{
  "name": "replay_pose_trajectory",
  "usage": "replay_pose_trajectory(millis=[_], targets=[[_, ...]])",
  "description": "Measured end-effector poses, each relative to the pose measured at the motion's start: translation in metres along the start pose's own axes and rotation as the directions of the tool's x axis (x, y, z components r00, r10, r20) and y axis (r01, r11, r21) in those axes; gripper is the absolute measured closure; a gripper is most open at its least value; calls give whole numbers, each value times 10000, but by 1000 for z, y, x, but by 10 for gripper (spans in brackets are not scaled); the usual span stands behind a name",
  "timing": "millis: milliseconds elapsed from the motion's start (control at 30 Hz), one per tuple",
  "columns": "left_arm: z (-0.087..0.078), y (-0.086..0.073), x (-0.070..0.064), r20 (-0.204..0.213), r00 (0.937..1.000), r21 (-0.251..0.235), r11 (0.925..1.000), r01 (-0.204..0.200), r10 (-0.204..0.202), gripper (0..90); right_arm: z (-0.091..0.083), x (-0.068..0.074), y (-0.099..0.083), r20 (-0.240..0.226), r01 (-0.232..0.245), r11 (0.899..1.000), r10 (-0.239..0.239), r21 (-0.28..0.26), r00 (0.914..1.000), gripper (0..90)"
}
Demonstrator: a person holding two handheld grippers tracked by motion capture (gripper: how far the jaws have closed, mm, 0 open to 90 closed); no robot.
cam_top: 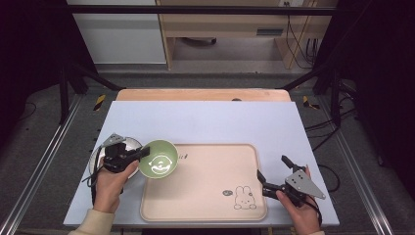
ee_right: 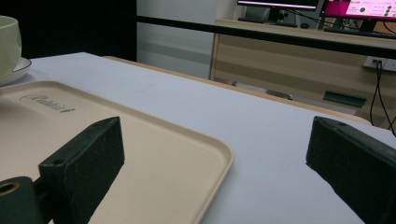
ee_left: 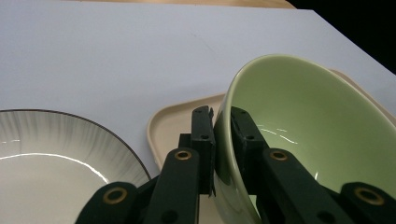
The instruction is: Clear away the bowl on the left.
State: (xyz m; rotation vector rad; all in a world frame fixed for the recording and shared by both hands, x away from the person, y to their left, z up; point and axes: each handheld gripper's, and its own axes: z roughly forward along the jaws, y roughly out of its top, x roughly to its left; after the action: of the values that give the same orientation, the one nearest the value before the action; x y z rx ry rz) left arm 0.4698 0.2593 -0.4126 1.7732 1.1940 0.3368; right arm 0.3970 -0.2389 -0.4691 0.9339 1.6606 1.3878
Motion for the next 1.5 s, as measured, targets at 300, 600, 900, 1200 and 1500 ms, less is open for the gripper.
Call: replay_pose_trajectory(millis=[300, 600, 900, 1200, 1500], targets=[[5, 0, -11, 264, 9994, 100, 9997, -223, 220, 815, 0, 1, 0, -42, 13, 10000, -13, 12, 10000, 44], [15, -3, -21, 730, 9969, 308, 9990, -317, 294, 815, 0, 0, 0, -2, -70, 10000, 70, 7, 10000, 44], [24, -6, -32, 986, 9943, 512, 9977, -449, 397, 815, -2, -1, 0, 172, -110, 9999, 110, -2, 9998, 14], [33, -5, -41, 1140, 9926, 591, 9971, -488, 419, 814, -4, -2, 0, 240, -86, 10000, 86, -28, 9997, 16], [47, -5, -55, 1371, 9890, 864, 9940, -670, 548, 815, -3, -3, 0, 292, -166, 9999, 167, -45, 9994, 16]])
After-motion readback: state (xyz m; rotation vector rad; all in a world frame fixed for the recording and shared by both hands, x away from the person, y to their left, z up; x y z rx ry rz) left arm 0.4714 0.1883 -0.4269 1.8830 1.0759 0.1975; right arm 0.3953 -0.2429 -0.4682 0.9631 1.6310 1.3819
